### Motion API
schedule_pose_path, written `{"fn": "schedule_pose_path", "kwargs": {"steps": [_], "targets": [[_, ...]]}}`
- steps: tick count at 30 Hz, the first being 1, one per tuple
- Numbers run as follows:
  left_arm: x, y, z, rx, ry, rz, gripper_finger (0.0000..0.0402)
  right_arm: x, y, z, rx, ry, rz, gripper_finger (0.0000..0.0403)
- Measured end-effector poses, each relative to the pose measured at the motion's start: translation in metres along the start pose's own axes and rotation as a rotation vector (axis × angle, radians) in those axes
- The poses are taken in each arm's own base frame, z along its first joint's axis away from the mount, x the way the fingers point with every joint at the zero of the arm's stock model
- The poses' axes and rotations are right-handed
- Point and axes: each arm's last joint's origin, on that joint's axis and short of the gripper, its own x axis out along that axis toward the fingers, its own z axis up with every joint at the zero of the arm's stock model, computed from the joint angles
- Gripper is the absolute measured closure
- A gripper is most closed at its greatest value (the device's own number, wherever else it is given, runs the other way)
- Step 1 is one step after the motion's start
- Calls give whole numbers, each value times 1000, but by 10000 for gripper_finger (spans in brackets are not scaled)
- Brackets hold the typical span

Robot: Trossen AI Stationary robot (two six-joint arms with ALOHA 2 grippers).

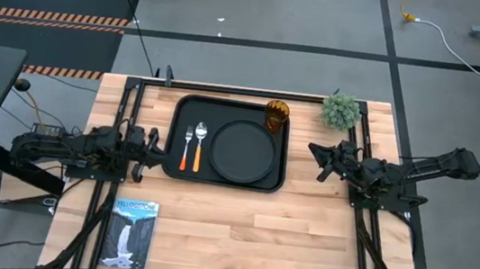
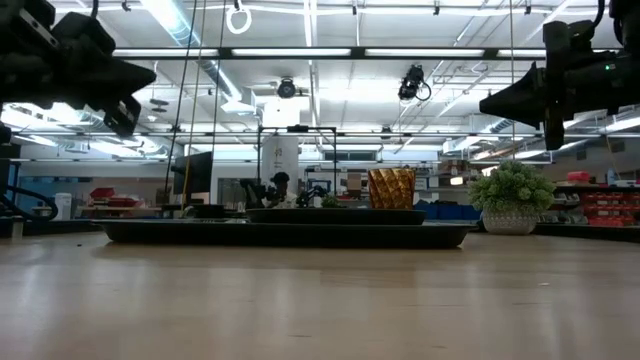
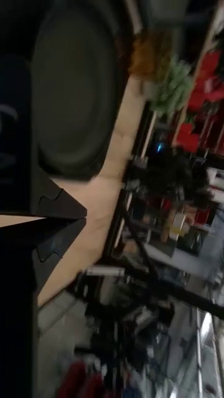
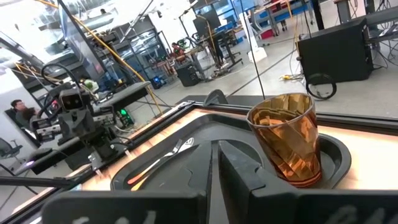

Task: Pick and place plate/cup/fork/spoon on tray
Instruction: Return to Home Position

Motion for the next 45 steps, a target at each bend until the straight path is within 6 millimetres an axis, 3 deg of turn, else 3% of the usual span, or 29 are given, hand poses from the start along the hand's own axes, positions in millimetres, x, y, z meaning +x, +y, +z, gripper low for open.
{"fn": "schedule_pose_path", "kwargs": {"steps": [4, 9, 45], "targets": [[0, 1, 1, 62, -14, 32, 390, 0, 0, 0, 0, 0, 0, 371], [0, -1, 5, -14, -62, 14, 390, 0, 0, 0, 0, 0, 1, 371], [0, -1, 5, -15, -61, 15, 390, 0, 0, 1, 5, -5, 3, 371]]}}
